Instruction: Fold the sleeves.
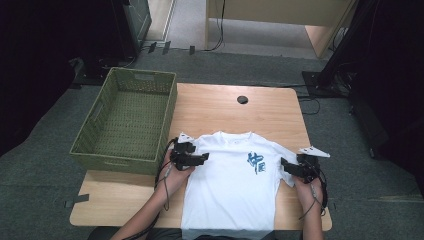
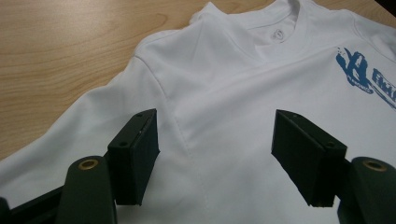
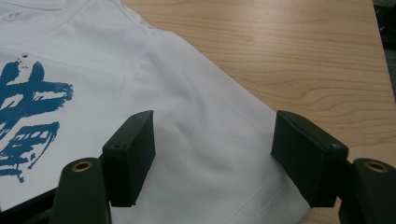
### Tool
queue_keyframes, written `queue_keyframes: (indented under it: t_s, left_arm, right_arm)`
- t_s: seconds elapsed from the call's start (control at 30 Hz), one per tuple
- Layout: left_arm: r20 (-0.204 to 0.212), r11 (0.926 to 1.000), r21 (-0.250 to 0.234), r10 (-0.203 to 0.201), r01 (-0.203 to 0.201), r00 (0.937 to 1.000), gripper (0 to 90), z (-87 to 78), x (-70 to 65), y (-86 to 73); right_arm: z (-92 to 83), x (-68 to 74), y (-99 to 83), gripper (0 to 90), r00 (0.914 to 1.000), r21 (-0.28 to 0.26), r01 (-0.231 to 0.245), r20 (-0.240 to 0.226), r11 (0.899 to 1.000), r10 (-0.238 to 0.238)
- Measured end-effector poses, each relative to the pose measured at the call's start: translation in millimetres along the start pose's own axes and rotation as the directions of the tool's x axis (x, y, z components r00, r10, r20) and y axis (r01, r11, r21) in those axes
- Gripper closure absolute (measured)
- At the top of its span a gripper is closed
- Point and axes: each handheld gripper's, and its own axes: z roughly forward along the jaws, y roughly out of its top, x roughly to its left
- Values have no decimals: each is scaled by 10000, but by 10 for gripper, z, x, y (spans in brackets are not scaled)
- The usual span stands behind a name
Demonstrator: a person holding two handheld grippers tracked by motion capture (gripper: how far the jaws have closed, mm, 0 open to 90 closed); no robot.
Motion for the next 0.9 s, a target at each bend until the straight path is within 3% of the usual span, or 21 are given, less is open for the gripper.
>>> queue_keyframes:
  t_s: [0.17, 0.43, 0.9]
  left_arm:
    - [34, 10000, 6, -10, 10, 10000, 322, -18, -1, 8]
    - [274, 9995, 123, -296, 293, 9992, 323, -40, 9, 23]
    - [379, 9997, 102, -219, 216, 9990, 323, -62, -14, 28]
  right_arm:
    - [10, -28, -14, 311, 9999, 105, -100, 97, 9999, 99]
    - [18, -32, -28, 325, 9993, 92, 153, 333, 9998, -156]
    - [66, -143, -21, 450, 9994, -423, 187, 287, 9989, -175]
